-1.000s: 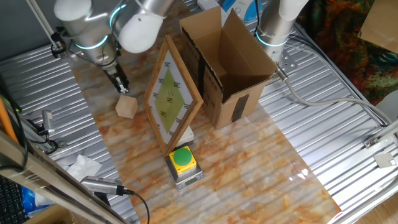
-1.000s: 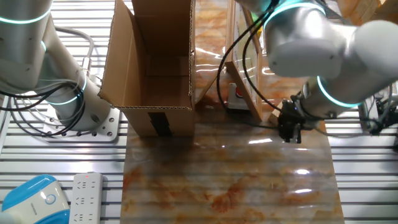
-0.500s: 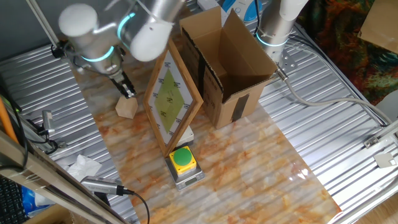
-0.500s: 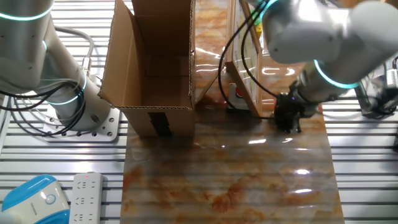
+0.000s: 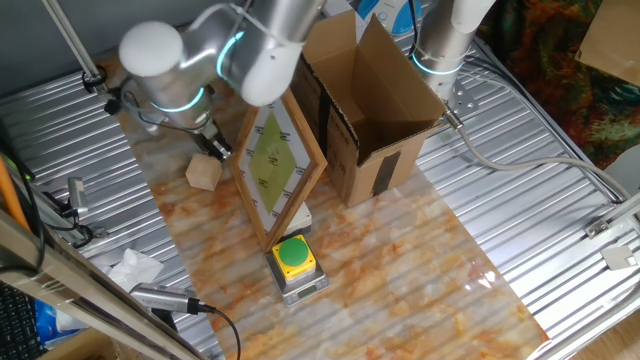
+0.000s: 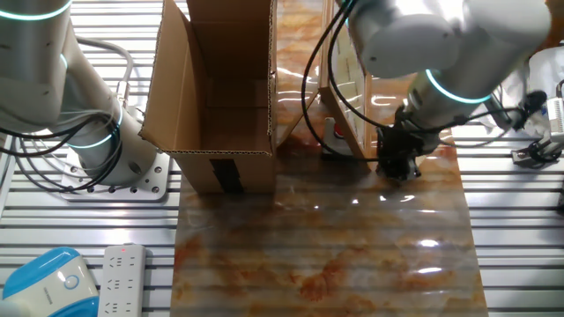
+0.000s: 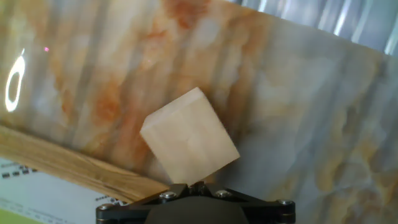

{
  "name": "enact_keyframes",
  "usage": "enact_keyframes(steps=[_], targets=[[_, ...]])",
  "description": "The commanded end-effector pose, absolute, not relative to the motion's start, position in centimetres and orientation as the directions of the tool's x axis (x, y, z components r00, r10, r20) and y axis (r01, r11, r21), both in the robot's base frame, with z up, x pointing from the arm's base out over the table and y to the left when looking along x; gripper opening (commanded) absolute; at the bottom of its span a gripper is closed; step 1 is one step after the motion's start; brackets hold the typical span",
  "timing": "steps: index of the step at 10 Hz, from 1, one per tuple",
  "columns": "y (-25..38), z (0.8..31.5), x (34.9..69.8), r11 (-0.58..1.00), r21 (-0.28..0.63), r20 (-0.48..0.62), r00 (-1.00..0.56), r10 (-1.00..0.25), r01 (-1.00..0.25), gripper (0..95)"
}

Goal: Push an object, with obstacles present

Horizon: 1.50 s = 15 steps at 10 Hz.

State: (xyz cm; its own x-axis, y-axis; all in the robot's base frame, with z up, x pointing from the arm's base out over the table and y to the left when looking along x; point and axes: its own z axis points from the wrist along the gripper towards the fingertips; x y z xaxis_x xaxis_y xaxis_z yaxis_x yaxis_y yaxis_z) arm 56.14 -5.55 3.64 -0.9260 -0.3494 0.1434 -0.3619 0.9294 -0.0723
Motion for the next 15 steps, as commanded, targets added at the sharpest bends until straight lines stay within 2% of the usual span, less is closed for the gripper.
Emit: enact_keyframes(steps=[1,9,15], targets=[[-5.6,3.6,56.0,0.922,-0.091,0.144,-0.921,-0.362,-0.376,0.0],[-6.2,3.8,56.3,0.919,-0.085,0.144,-0.917,-0.371,-0.385,0.0],[-6.9,4.1,56.6,0.887,-0.078,0.145,-0.886,-0.441,-0.454,0.0]])
